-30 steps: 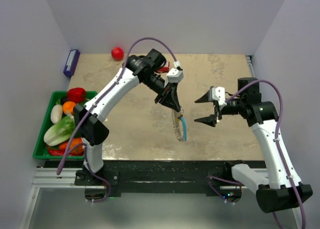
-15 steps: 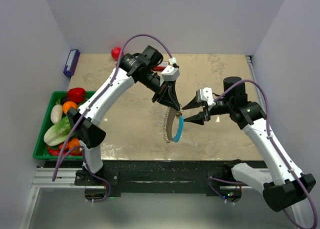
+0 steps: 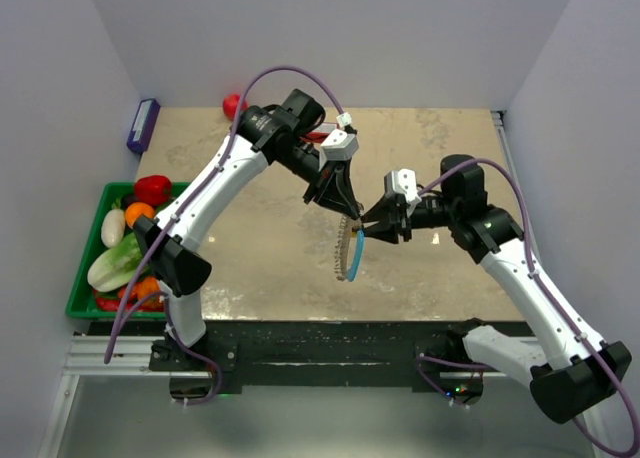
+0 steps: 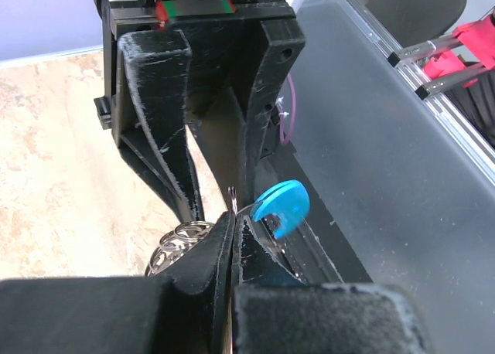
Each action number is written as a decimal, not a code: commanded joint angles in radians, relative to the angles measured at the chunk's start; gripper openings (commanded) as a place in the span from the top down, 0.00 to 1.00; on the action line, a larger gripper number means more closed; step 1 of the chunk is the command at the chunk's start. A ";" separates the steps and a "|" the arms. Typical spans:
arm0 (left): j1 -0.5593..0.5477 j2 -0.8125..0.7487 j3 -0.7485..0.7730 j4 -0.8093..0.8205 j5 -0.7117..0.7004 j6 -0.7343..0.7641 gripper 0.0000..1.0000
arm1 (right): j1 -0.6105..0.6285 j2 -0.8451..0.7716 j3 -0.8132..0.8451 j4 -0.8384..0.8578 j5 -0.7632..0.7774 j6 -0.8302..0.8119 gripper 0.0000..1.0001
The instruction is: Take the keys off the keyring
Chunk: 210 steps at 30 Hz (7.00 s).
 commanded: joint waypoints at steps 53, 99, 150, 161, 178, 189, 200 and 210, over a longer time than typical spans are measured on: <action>0.012 -0.083 -0.065 0.009 0.019 0.073 1.00 | 0.009 -0.066 0.258 -0.208 0.275 -0.051 1.00; 0.020 -0.143 -0.051 0.176 -0.033 -0.105 1.00 | 0.011 -0.134 0.042 -0.228 0.229 -0.112 1.00; -0.029 -0.204 -0.200 0.392 -0.284 -0.260 1.00 | 0.066 -0.148 0.156 -0.281 0.292 -0.093 1.00; -0.072 -0.212 -0.235 0.395 -0.330 -0.242 1.00 | 0.068 -0.123 0.222 -0.240 0.286 -0.041 1.00; -0.100 -0.195 -0.237 0.390 -0.317 -0.246 1.00 | 0.066 -0.077 0.269 -0.214 0.338 -0.032 1.00; -0.100 -0.167 -0.217 0.383 -0.254 -0.274 1.00 | 0.066 -0.074 0.258 -0.163 0.373 0.003 1.00; -0.100 -0.155 -0.192 0.351 -0.186 -0.262 0.78 | 0.066 -0.051 0.255 -0.103 0.430 0.032 1.00; -0.097 -0.196 -0.186 0.355 -0.244 -0.252 0.66 | 0.066 -0.045 0.291 -0.166 0.433 -0.029 1.00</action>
